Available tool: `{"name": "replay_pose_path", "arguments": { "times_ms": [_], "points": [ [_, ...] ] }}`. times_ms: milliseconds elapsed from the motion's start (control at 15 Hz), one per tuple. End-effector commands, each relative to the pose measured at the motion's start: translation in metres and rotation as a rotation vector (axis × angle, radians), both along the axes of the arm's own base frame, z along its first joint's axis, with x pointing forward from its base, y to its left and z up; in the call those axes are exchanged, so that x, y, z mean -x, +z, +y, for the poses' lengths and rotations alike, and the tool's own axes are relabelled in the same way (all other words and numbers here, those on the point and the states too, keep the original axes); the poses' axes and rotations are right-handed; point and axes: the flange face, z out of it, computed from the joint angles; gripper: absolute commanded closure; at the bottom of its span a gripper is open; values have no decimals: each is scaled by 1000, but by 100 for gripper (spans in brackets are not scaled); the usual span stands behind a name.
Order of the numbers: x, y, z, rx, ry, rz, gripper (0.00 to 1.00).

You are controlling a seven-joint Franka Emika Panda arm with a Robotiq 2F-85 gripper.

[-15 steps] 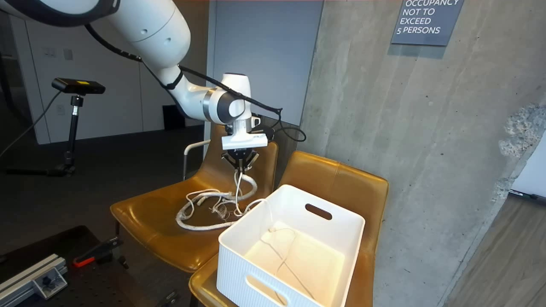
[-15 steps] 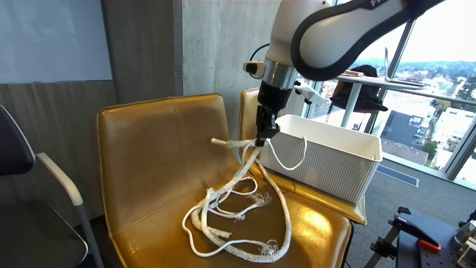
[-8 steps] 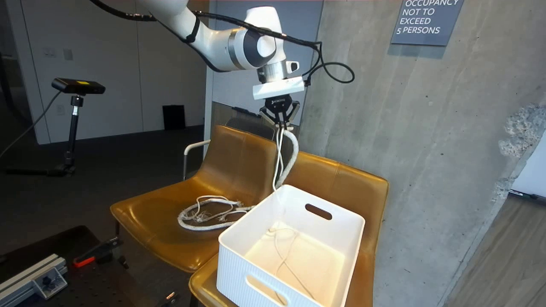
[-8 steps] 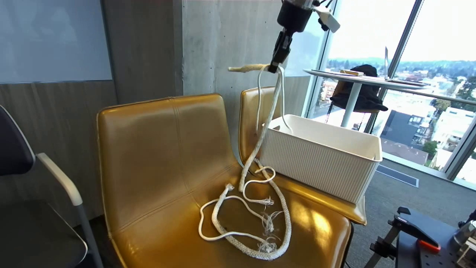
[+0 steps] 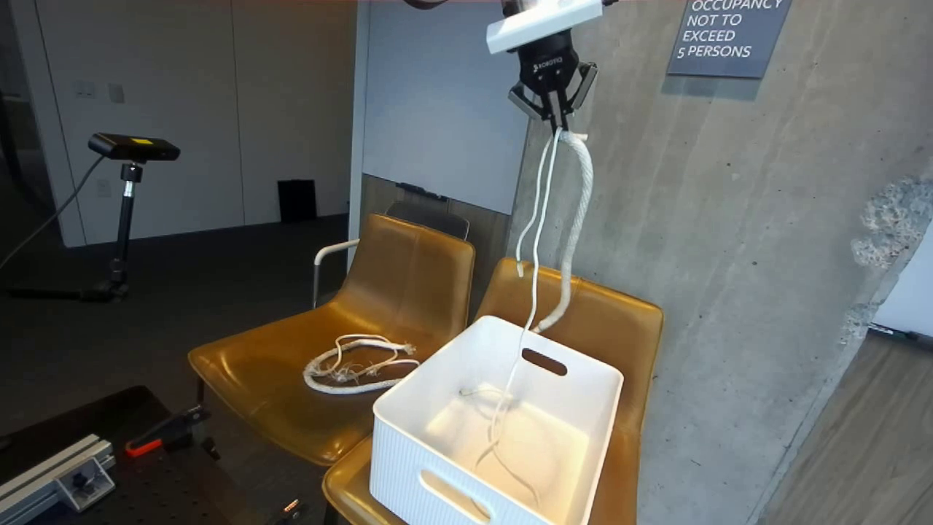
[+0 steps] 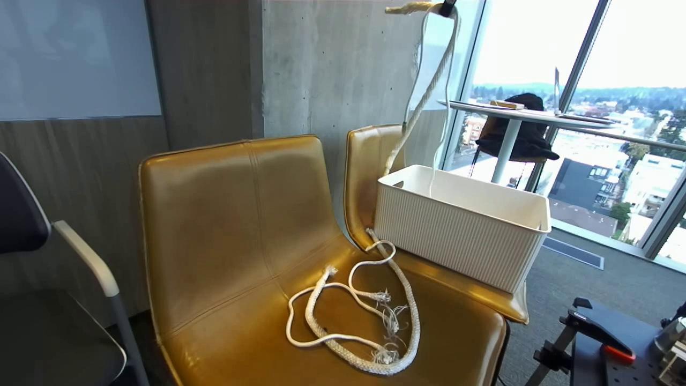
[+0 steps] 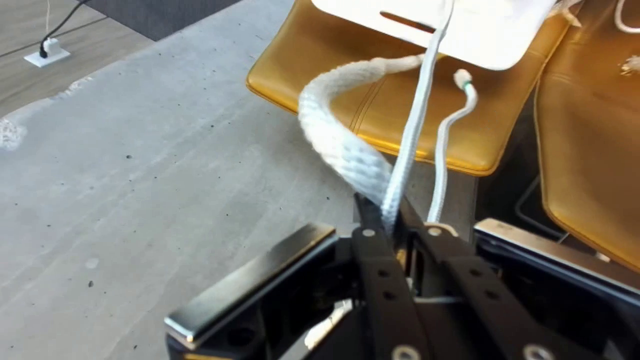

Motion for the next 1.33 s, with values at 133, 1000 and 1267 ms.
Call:
{"name": "replay_pose_path", "arguments": {
  "times_ms": [133,1000,1267],
  "points": [
    [51,-32,40,-66,-8,195,97],
    [139,-120,-29,-112,-204,369,97],
    [132,-145,-21,-141,-177,386,97]
  ]
}}
